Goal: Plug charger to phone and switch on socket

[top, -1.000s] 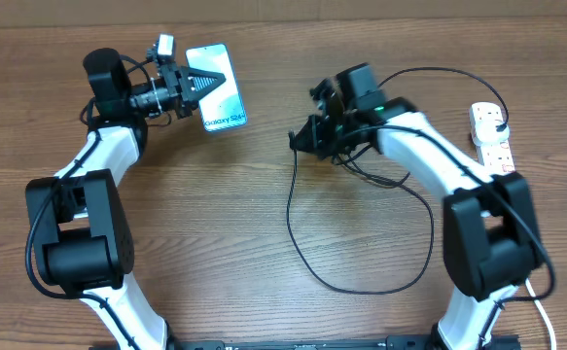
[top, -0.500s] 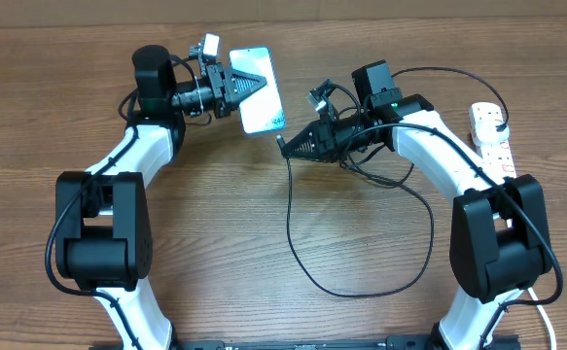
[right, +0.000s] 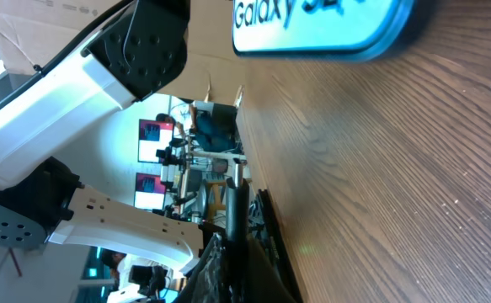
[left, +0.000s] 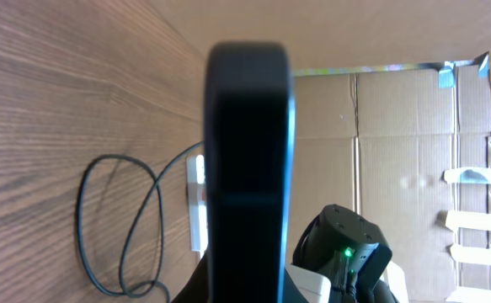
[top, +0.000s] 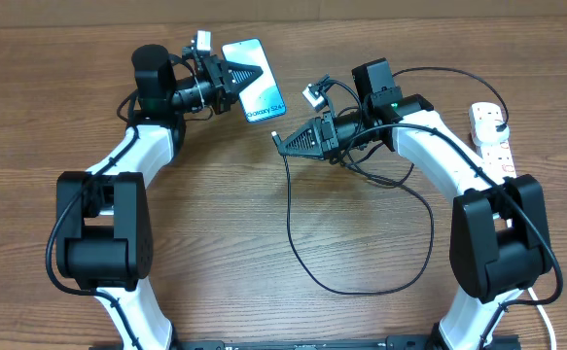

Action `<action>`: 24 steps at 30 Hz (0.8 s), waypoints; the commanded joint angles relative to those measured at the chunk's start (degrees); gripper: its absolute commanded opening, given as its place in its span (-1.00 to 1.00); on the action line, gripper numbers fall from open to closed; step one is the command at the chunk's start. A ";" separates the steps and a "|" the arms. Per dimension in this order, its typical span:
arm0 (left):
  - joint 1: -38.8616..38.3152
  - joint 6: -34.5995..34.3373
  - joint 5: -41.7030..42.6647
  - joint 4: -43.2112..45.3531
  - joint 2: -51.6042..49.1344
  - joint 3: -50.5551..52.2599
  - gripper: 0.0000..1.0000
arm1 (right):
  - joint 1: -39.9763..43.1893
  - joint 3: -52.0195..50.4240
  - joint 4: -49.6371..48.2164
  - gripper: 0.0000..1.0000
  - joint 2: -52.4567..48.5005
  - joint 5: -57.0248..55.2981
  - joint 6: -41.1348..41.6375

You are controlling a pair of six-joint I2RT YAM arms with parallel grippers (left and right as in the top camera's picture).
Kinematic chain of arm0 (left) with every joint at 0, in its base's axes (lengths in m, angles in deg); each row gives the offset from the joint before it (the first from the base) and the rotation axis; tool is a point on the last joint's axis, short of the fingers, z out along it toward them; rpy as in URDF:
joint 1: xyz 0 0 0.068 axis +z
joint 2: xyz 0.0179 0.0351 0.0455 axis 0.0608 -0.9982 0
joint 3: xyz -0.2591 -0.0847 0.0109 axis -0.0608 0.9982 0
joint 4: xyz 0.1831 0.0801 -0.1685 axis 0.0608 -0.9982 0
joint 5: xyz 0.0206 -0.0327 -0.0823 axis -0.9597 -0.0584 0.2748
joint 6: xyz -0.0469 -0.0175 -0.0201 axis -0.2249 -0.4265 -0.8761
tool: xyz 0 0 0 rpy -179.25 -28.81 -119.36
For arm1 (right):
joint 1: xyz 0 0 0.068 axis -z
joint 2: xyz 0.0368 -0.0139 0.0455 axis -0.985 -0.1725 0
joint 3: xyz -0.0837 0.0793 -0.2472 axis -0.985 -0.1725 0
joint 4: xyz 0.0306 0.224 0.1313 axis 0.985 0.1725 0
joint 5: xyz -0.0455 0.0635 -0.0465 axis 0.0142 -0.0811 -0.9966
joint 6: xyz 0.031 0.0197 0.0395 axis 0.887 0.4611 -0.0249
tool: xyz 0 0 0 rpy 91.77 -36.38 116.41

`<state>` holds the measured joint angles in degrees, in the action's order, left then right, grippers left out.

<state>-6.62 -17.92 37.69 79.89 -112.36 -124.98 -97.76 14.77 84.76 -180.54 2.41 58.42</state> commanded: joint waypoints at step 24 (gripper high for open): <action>-1.73 -5.86 5.90 7.43 0.02 -0.55 -0.91 | 2.43 -0.42 -6.80 -0.92 0.81 2.23 7.02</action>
<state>-8.39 -22.71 41.82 86.34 -112.36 -124.98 -96.71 14.73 78.25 -180.54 3.66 64.74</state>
